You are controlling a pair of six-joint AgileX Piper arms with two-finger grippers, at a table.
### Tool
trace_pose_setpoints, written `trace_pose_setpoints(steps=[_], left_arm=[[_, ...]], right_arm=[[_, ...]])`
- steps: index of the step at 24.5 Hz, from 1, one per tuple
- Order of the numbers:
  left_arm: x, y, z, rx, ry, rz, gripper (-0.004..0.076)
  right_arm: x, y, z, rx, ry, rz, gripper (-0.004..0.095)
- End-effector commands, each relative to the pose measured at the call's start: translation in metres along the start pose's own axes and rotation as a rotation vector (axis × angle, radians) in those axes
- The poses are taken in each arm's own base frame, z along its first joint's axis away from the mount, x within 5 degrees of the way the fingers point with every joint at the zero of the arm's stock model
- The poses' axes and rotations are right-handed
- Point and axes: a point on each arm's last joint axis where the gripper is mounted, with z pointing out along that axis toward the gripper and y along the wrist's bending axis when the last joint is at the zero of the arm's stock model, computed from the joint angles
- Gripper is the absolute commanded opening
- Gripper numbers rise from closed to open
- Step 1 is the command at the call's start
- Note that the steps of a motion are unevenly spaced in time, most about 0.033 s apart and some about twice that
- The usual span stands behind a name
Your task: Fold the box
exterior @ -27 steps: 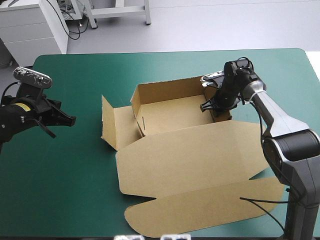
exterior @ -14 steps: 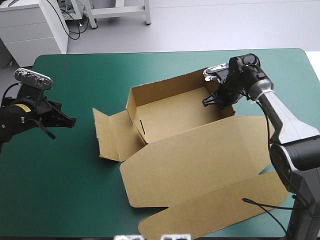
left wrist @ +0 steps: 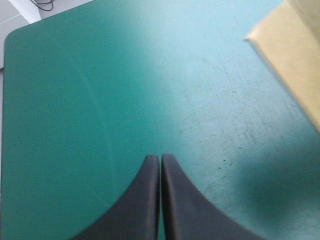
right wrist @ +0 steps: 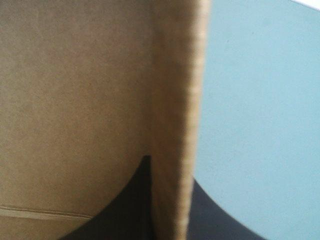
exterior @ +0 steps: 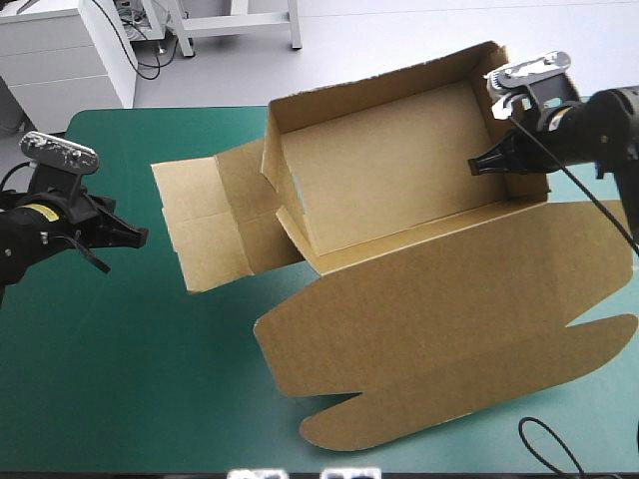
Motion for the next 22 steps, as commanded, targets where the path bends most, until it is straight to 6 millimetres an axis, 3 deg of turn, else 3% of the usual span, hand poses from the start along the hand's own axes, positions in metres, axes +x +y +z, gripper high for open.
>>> trace_pose_setpoints(steps=[1,5,9,14,22], left_arm=[[-0.009,0.008,-0.012,-0.095,-0.089,-0.011,-0.0008],[-0.004,0.02,-0.012,-0.233,-0.045,-0.062,-0.0008],[0.006,0.009,0.008,-0.138,-0.095,-0.049,0.0016],[0.022,-0.014,0.041,0.056,-0.199,-0.131,0.0018],[0.016,-0.044,0.058,0.424,-0.295,-0.119,0.0016]], right_arm=[[0.005,0.002,-0.059,0.027,-0.149,0.002,-0.0019],[0.015,0.006,-0.097,0.045,-0.234,-0.002,-0.0019],[0.021,0.009,-0.114,0.052,-0.273,-0.007,-0.0019],[0.022,0.011,-0.116,0.026,-0.285,-0.005,-0.0019],[0.022,0.014,-0.117,0.001,-0.291,-0.009,-0.002]])
